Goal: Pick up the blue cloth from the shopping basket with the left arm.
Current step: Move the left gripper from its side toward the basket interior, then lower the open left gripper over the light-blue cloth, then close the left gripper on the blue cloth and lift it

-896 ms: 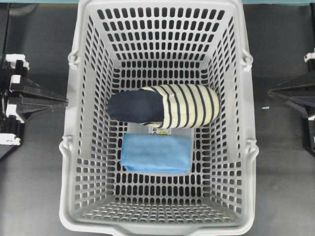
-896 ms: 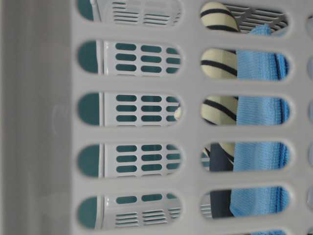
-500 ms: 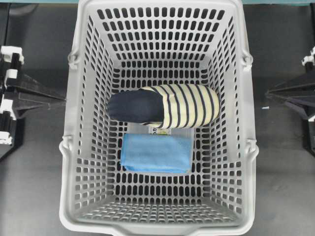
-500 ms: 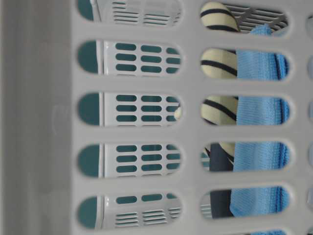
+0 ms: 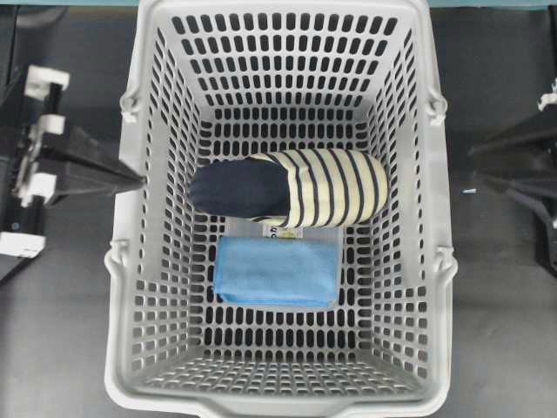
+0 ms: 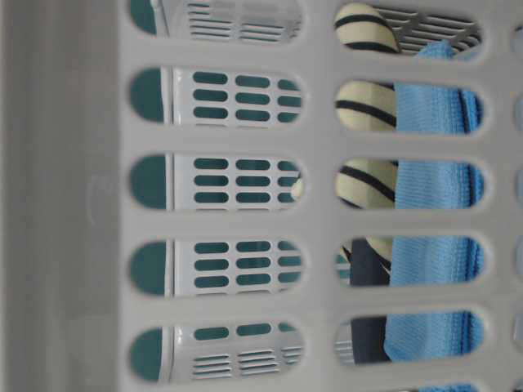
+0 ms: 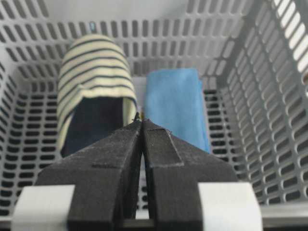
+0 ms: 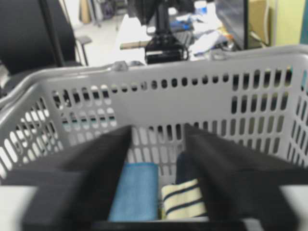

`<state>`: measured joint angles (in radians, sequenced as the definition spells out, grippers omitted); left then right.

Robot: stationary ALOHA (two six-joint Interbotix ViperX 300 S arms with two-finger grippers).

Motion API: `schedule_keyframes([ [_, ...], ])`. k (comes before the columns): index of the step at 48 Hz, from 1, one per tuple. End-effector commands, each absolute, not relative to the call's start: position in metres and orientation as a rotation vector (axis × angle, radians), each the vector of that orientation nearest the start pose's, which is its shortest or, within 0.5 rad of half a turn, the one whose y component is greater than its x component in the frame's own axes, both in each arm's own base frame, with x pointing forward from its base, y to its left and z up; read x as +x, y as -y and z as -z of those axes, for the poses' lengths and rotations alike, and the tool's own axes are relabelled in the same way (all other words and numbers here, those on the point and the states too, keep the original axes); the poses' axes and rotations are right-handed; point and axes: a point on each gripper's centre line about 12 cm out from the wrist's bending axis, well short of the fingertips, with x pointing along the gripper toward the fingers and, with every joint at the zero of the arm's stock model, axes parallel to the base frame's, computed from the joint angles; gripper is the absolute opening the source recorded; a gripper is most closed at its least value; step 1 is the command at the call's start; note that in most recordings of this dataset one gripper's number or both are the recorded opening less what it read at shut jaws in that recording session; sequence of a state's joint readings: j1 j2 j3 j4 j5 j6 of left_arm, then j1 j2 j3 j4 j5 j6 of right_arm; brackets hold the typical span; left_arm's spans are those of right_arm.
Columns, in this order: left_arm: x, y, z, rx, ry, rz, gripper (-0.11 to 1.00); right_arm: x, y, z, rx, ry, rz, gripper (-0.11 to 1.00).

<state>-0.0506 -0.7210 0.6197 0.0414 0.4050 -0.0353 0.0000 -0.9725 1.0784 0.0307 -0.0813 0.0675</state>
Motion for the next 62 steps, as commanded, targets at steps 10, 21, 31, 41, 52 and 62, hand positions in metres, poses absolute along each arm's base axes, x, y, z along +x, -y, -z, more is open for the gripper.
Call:
schedule_keyframes([
  [10, 0.294, 0.011, -0.388, 0.006, -0.414, 0.023, 0.01, 0.204, 0.002, -0.334, 0.106, 0.027, 0.009, 0.80],
  [21, 0.330, 0.022, -0.381, 0.007, -0.504, 0.045, 0.55, 0.204, 0.002, -0.333, 0.106, 0.020, 0.010, 0.77],
  [31, 0.369, 0.033, -0.369, 0.007, -0.616, 0.058, 0.84, 0.204, 0.002, -0.331, 0.103, 0.013, 0.011, 0.77],
  [41, 0.406, 0.048, -0.346, 0.005, -0.719, 0.074, 0.84, 0.204, 0.002, -0.331, 0.103, 0.014, 0.009, 0.77],
  [52, 0.433, 0.055, -0.297, 0.009, -0.947, 0.058, 0.84, 0.205, 0.002, -0.328, 0.103, 0.010, 0.009, 0.77],
  [62, 0.450, 0.059, -0.264, 0.018, -1.034, 0.056, 0.84, 0.205, 0.002, -0.323, 0.104, -0.004, 0.010, 0.77],
])
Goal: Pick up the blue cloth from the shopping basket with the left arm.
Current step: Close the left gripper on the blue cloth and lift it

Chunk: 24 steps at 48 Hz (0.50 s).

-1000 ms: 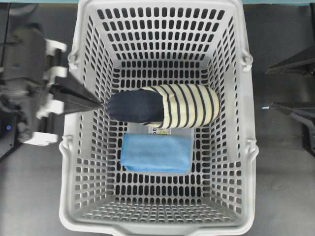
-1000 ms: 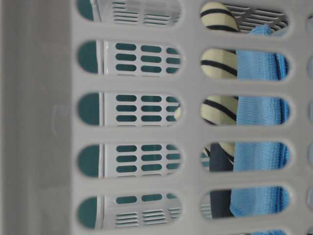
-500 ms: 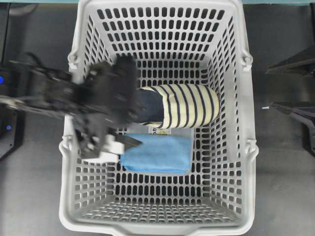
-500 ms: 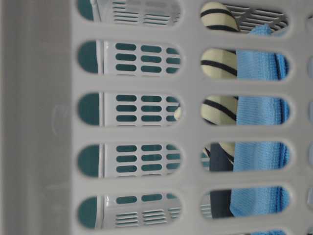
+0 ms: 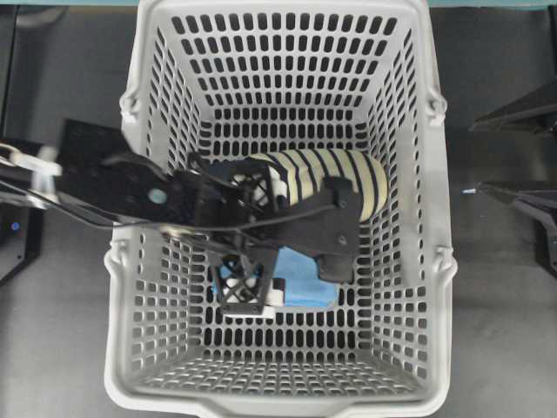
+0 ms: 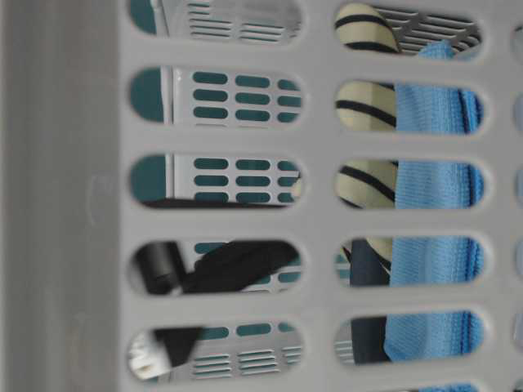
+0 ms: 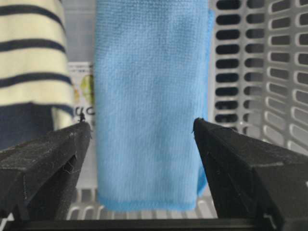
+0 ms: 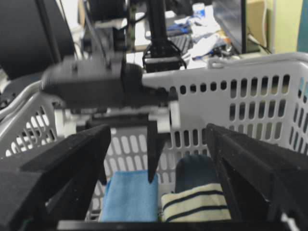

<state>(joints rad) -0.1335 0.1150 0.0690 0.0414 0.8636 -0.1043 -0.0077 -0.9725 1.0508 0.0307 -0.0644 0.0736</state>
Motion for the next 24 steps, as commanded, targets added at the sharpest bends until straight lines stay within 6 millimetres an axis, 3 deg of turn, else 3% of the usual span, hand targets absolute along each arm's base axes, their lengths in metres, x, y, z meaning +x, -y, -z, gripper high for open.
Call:
schedule_keyframes([
  [1, 0.450, 0.059, -0.261, 0.015, -1.039, 0.053, 0.84, 0.205, 0.002, -0.323, 0.104, -0.004, 0.010, 0.77],
  [24, 0.454, 0.064, -0.202, 0.039, -1.125, 0.065, 0.84, 0.204, 0.002, -0.315, 0.104, -0.021, 0.013, 0.77],
])
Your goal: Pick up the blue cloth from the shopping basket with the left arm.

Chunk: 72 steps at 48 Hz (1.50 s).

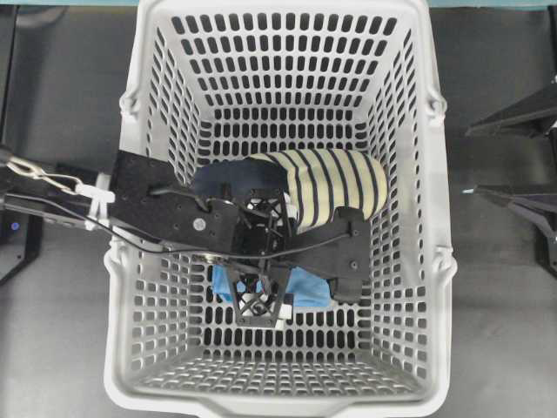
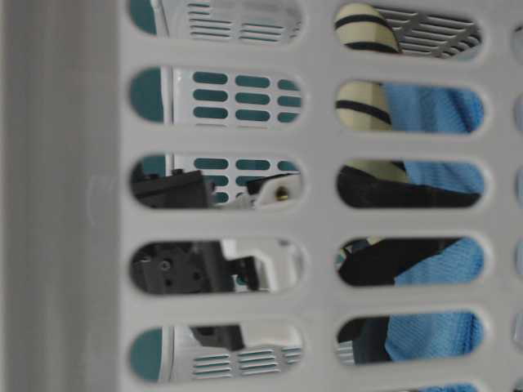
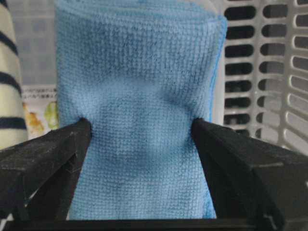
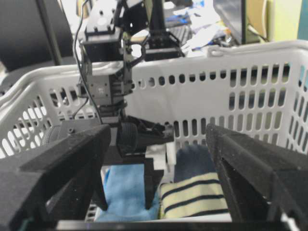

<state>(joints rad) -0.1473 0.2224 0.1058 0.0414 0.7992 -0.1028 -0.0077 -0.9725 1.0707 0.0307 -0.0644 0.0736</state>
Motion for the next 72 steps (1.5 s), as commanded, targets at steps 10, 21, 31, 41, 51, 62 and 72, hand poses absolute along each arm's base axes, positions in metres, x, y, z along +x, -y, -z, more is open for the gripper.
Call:
schedule_keyframes([
  [10, 0.450, 0.062, -0.194, 0.030, -1.147, 0.055, 0.83, 0.204, 0.002, -0.314, 0.106, -0.027, 0.013, 0.77],
  [21, 0.446, 0.062, -0.190, 0.038, -1.161, 0.059, 0.61, 0.204, 0.001, -0.314, 0.106, -0.027, 0.008, 0.77],
  [31, 0.448, 0.063, -0.207, 0.040, -1.119, 0.066, 0.12, 0.204, 0.000, -0.314, 0.106, -0.029, 0.004, 0.77],
  [41, 0.453, 0.064, -0.260, 0.029, -1.019, 0.070, 0.12, 0.204, 0.000, -0.314, 0.106, -0.026, 0.004, 0.77],
  [51, 0.448, 0.064, -0.335, 0.024, -1.011, 0.063, 0.12, 0.203, 0.000, -0.314, 0.106, -0.026, 0.004, 0.77],
  [62, 0.440, 0.060, -0.408, 0.015, -0.982, 0.054, 0.12, 0.203, 0.000, -0.313, 0.107, -0.026, 0.004, 0.77],
  [72, 0.440, 0.056, -0.419, 0.011, -0.968, 0.045, 0.12, 0.203, 0.000, -0.313, 0.110, -0.024, 0.004, 0.77],
])
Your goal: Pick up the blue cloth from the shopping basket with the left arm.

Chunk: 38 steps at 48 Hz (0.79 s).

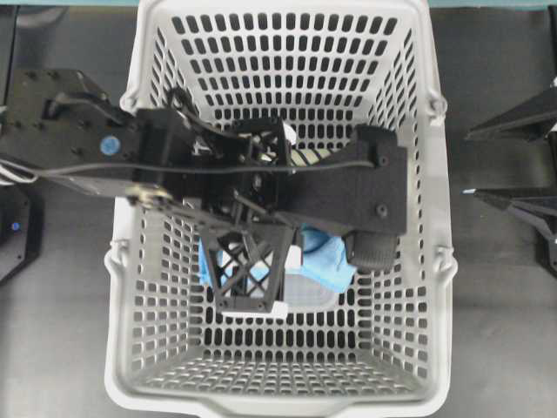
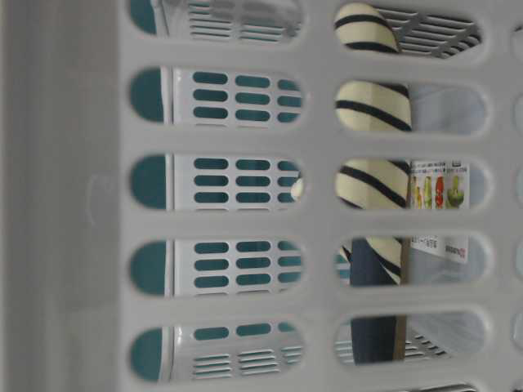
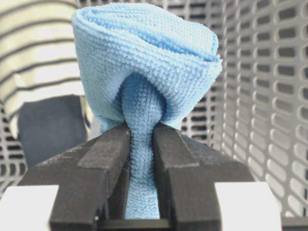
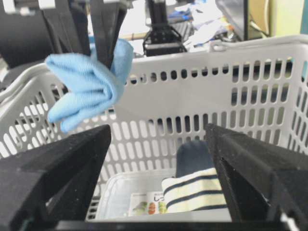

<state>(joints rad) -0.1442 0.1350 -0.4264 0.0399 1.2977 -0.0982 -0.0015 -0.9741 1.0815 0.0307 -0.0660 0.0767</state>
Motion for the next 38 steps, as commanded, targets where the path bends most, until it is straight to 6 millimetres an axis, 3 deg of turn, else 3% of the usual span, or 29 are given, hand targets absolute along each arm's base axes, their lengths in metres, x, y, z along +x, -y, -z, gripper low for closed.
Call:
schedule_keyframes([
  [1, 0.4403, 0.0561, -0.4188, 0.010, -0.970, 0.046, 0.12, 0.2027, 0.0000, -0.3134, 0.110, -0.023, 0.002, 0.77],
  [38, 0.4405, 0.0504, -0.4159, 0.005, -0.985, 0.032, 0.12, 0.2025, 0.0000, -0.3139, 0.120, -0.020, 0.002, 0.77],
])
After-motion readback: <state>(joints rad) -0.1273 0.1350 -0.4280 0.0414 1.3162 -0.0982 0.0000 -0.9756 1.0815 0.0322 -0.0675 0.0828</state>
